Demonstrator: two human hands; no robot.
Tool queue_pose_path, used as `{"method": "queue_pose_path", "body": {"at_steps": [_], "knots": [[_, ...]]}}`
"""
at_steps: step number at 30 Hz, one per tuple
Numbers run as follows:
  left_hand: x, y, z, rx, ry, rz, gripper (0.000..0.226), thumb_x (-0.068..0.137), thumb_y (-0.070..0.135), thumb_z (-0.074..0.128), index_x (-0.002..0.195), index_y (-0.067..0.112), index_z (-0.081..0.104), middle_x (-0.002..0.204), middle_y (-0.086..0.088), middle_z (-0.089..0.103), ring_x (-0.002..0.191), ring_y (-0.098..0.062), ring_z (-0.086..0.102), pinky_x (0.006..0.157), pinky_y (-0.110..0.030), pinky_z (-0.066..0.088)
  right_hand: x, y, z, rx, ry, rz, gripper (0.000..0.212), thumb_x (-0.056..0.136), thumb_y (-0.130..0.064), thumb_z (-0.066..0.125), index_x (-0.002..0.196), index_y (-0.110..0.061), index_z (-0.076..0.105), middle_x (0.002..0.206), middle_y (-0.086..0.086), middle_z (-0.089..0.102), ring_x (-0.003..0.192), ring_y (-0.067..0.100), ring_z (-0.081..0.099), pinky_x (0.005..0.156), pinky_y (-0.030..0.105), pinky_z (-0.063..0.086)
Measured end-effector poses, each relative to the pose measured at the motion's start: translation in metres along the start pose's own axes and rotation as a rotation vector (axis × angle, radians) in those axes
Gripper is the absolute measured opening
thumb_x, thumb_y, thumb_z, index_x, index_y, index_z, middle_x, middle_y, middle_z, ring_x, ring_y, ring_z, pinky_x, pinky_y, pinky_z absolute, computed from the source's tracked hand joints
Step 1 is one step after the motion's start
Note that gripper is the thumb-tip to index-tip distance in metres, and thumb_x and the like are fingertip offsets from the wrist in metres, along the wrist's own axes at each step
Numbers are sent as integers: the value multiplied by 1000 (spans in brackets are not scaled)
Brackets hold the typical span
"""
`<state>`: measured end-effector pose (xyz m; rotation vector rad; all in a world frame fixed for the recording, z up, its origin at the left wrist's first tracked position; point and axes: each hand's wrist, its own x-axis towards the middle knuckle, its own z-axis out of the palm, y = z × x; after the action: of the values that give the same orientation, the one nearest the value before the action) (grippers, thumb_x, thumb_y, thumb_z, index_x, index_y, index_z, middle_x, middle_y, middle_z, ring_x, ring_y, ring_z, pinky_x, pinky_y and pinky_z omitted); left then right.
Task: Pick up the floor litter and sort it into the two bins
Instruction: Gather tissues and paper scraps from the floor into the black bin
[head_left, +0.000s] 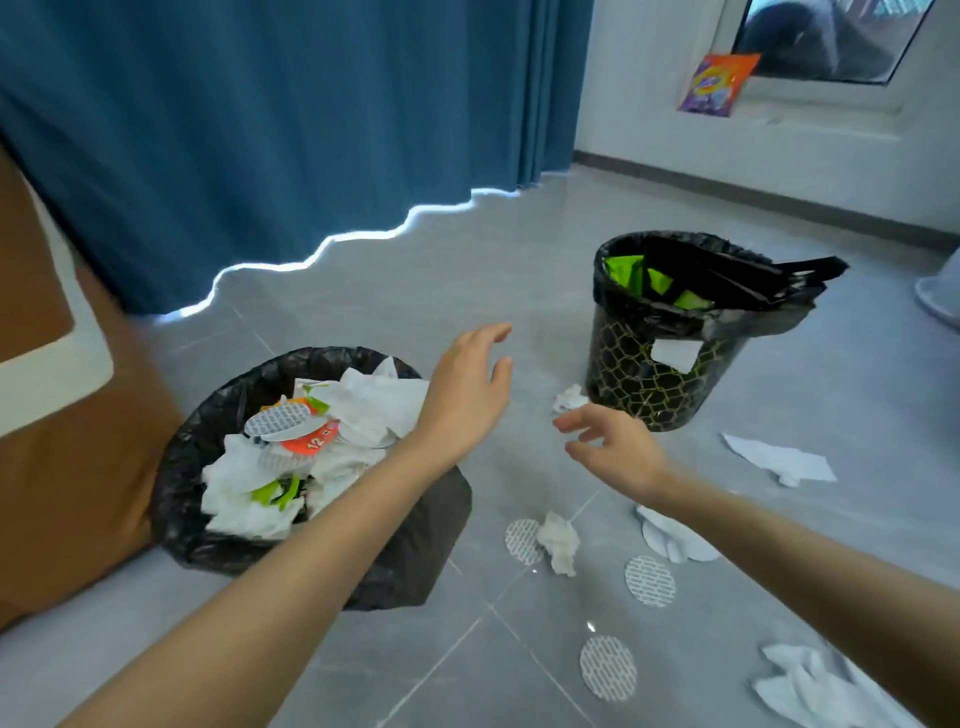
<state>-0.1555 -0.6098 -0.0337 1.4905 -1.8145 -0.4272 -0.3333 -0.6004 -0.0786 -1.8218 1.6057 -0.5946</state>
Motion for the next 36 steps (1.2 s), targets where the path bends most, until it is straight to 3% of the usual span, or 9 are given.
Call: {"method": "queue_pose_path", "body": {"at_steps": [6,12,14,19,24,27,30,33,36], "knots": [[-26,-5,98,52,-360,-77,47,94,12,47,140,12,39,136,-11,45,125,-25,45,103,-27,31,-27,74,-7,-39,-88,258,32,86,-8,60,117,-15,60,121,3,61,99,14,55,88,23,44],[-71,-47,165,241,-722,-171,63,89,29,56,146,25,28,151,-10,24,139,-27,21,114,-32,23,-55,133,4,-216,-223,342,43,84,-13,65,126,-15,55,130,6,53,117,21,51,91,18,33],[-79,-56,172,279,-719,-169,65,88,31,58,145,28,28,153,-6,19,141,-25,18,114,-34,23,-60,144,8,-235,-243,330,46,83,-14,65,128,-16,53,132,8,50,120,21,49,93,18,32],[-88,-67,186,344,-617,-66,55,83,31,64,135,30,44,137,6,44,126,-17,39,104,-27,29,-60,157,15,-286,-289,242,43,84,-17,64,125,-9,55,127,10,53,120,24,49,96,24,34],[-91,-70,193,161,-527,-30,47,82,20,66,127,27,54,124,6,52,119,-13,45,93,-17,31,-52,169,26,-297,-300,240,51,76,-29,73,122,-20,54,118,6,48,110,26,51,94,36,44],[-89,-70,190,-6,-447,-73,46,82,12,67,125,22,56,123,3,52,114,-14,51,94,-18,36,-47,168,29,-311,-288,234,51,74,-26,75,120,-18,53,117,7,52,112,26,51,92,34,45],[-84,-70,179,-120,-302,-129,41,84,10,64,124,17,57,122,-1,50,107,-14,53,90,-13,37,-46,165,30,-373,-289,295,54,74,-17,75,119,-15,46,118,7,40,110,28,44,88,32,42],[-81,-78,167,-90,-276,-182,38,90,7,54,127,17,54,123,-3,44,110,-14,51,92,-8,29,-47,164,31,-404,-319,235,37,79,-17,69,102,-17,39,108,6,45,99,24,44,77,29,38],[-84,-89,159,-8,-352,-253,41,94,6,44,133,18,47,127,-8,38,119,-22,46,100,-17,29,-45,157,28,-315,-374,225,26,85,-17,63,95,-19,39,97,2,51,88,17,46,69,25,36]]}}
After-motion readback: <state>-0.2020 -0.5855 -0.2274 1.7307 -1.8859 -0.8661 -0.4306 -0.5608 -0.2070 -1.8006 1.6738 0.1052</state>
